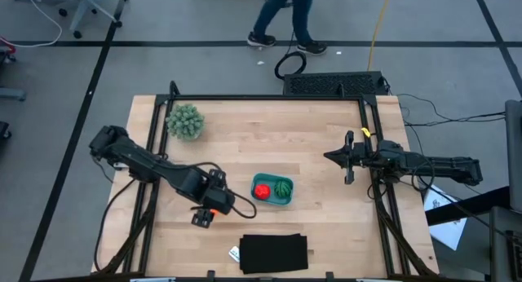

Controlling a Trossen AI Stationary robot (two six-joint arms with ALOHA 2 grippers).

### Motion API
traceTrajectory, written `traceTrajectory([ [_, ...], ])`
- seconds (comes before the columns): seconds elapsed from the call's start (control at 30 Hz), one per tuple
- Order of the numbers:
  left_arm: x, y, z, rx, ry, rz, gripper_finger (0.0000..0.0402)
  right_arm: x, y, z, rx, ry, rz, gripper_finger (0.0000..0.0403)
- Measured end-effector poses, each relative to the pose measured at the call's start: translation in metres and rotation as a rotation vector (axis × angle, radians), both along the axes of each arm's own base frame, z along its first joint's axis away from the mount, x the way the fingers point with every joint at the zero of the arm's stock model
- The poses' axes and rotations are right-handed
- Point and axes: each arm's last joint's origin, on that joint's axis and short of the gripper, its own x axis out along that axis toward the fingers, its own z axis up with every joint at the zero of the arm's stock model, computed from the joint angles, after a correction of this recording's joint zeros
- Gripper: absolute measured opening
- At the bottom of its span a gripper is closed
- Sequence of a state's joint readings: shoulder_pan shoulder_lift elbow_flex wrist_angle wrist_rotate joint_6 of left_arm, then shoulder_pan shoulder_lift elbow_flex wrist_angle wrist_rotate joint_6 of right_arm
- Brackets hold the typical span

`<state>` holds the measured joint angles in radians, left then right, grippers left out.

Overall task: Pick and placing Produce into tupperware
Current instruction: Put the pumpkin into the bin

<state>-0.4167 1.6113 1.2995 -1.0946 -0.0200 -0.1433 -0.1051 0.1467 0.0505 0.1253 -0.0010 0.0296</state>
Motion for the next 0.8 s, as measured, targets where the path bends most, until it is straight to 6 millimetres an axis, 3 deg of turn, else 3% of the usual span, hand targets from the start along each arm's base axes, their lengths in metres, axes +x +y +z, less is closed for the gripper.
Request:
traceTrajectory([
  [0.33, 0.01, -0.005, -0.023, 0.01, 0.075, 0.006, 0.0351, 0.0, 0.0, -0.001, 0.003, 0.01, 0.001, 0.0],
  [0.63, 0.004, -0.005, -0.048, -0.033, 0.072, -0.006, 0.0351, 0.0, 0.0, -0.001, 0.004, 0.014, 0.003, 0.0],
  [0.8, 0.004, -0.011, -0.051, -0.057, 0.048, -0.028, 0.0351, 0.0, 0.0, -0.001, 0.002, 0.014, 0.003, 0.0],
])
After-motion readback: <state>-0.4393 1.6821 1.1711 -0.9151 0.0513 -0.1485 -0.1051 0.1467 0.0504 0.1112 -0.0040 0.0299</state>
